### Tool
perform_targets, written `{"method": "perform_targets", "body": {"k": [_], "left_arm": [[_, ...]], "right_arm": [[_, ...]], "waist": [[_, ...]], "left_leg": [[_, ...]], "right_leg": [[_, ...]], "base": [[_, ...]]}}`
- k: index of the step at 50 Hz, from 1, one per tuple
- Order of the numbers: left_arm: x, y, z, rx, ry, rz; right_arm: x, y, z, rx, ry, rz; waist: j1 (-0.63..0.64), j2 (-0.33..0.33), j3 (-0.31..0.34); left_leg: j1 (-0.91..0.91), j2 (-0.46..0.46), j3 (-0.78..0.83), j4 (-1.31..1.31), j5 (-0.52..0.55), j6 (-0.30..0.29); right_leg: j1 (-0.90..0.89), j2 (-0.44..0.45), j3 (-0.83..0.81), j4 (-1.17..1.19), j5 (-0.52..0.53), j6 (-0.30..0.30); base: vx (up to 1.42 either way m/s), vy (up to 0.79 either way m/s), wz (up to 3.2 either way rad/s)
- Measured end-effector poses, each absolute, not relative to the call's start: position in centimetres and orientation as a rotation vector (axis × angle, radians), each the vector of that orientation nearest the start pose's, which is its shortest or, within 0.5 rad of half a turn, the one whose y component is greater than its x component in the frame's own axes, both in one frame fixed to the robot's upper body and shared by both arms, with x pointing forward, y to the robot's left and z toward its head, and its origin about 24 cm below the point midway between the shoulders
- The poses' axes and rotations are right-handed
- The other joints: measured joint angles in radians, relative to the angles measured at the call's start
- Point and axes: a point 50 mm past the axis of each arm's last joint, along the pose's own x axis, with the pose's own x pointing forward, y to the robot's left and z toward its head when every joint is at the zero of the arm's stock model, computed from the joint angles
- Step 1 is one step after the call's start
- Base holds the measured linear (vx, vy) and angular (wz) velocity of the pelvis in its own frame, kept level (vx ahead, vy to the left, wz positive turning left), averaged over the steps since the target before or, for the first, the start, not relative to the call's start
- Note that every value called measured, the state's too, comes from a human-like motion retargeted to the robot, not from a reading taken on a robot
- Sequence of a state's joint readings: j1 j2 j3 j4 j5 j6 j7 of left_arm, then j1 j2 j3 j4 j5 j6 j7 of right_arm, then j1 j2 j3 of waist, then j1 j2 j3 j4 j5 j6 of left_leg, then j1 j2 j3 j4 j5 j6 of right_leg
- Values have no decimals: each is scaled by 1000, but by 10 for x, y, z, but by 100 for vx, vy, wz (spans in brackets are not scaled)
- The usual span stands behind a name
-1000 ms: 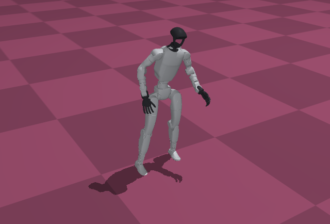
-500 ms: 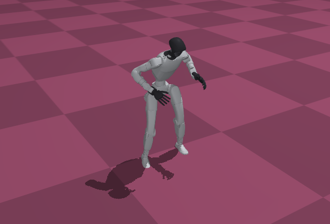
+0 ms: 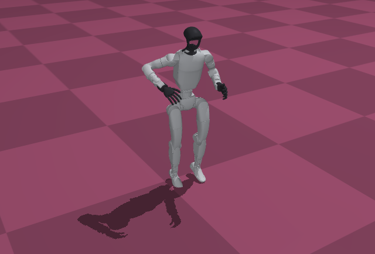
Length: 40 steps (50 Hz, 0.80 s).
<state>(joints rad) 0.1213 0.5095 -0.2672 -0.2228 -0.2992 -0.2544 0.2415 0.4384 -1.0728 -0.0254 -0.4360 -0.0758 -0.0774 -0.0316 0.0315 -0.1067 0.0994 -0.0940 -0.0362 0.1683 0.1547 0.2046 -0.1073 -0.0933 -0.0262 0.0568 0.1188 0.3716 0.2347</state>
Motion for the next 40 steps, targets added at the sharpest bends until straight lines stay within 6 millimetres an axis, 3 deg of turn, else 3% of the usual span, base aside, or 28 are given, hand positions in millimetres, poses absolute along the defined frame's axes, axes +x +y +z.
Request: {"method": "perform_targets", "body": {"k": [3, 6, 8, 10, 12, 13, 15, 17, 20, 23, 25, 26, 29, 31, 33, 35, 37, 40], "left_arm": [[221, 168, 62, 112, -172, -120], [213, 169, 46, 108, -102, -135], [209, 172, 41, 85, -74, -136], [211, 174, 43, 35, -62, -109], [215, 188, 43, 79, -75, -103], [218, 193, 36, 87, -36, -51], [230, 206, 23, 133, 30, 58], [236, 207, 10, 164, 79, 117], [235, 192, 11, 180, 36, 96], [226, 169, 18, 66, -9, -19], [211, 164, 17, -10, 4, -51], [215, 161, 28, -43, -42, -91], [223, 162, 53, -91, -141, -125], [224, 161, 63, -105, -176, -148], [237, 153, 72, -112, -208, -152], [233, 144, 56, -84, -140, -128], [241, 135, 49, -15, -109, -123], [266, 132, 53, 133, -130, -126]], "right_arm": [[183, -268, 72, -1072, 121, 317], [180, -272, 38, -1120, 209, 301], [182, -268, 22, -1124, 231, 276], [192, -260, 12, -1103, 225, 219], [213, -228, 8, -978, 77, 214], [221, -219, 6, -978, 50, 178], [244, -193, 6, -945, -3, 132], [250, -171, 6, -820, -20, 76], [232, -156, 15, -646, -84, 43], [209, -166, 20, -670, -107, 71], [192, -170, 12, -636, -45, 123], [197, -171, 16, -616, -55, 151], [210, -175, 19, -540, -7, 162], [215, -174, 22, -485, -7, 164], [231, -172, 26, -553, -23, 170], [226, -171, 8, -538, 39, 75], [234, -164, 7, -579, 38, 66], [269, -139, 44, -643, -145, 125]], "waist": [[59, 144, 7], [97, 261, 13], [108, 305, 29], [98, 292, 67], [36, 255, 159], [19, 246, 192], [-20, 219, 281], [-59, 171, 310], [-93, 130, 272], [-60, 119, 200], [-20, 117, 152], [-2, 114, 181], [16, 100, 255], [7, 109, 301], [8, 116, 360], [11, 98, 319], [15, 78, 302], [39, 24, 302]], "left_leg": [[9, -2, 14, -89, 42, -41], [3, -17, -66, -157, 60, -108], [-3, -32, -77, -153, 3, -90], [-36, -62, 0, -25, -256, 50], [-190, 17, 44, 487, -655, 177], [-263, 61, 34, 671, -734, 195], [-341, 136, 7, 881, -786, 158], [-326, 119, -30, 817, -740, 100], [-257, 83, -64, 595, -617, 61], [-134, 45, -74, 228, -468, 16], [-87, 66, -40, 107, -445, -12], [-70, 68, -42, 40, -427, -12], [-97, 72, -39, 16, -383, -8], [-151, 92, -50, 88, -405, -1], [-225, 110, -56, 168, -434, 13], [-310, 120, -52, 310, -504, -10], [-407, 130, -50, 458, -559, -37], [-503, 155, -52, 640, -623, -66]], "right_leg": [[-12, -45, -100, 53, -61, -36], [-4, -96, -158, 22, -129, -37], [-13, -151, -170, -2, -139, -36], [-53, -248, -94, 17, -142, -27], [-84, -248, 34, 220, -412, -48], [-111, -220, 77, 329, -556, -66], [-172, -161, 84, 542, -747, -130], [-195, -163, 56, 590, -737, -149], [-134, -185, 0, 442, -627, -88], [-51, -197, -13, 166, -478, -6], [-43, -179, -10, 86, -443, 27], [-51, -173, -14, 64, -450, 27], [-84, -172, -27, 61, -495, 8], [-147, -157, -30, 166, -566, -55], [-263, -156, -57, 341, -642, -111], [-393, -213, -127, 594, -743, -140], [-495, -240, -119, 759, -832, -176], [-620, -229, -71, 980, -939, -231]], "base": [[18, -73, -104], [22, -78, -104], [20, -82, -84], [14, -85, -32], [8, -92, 32], [0, -88, 23], [-4, -77, 11], [1, -58, 50], [12, -43, 80], [9, -32, 22], [8, -32, -57], [-5, -32, -53], [-14, -28, -5], [-23, -30, 22], [-28, -34, 7], [-12, -37, 8], [-6, -39, 15], [2, -49, -14]]}}
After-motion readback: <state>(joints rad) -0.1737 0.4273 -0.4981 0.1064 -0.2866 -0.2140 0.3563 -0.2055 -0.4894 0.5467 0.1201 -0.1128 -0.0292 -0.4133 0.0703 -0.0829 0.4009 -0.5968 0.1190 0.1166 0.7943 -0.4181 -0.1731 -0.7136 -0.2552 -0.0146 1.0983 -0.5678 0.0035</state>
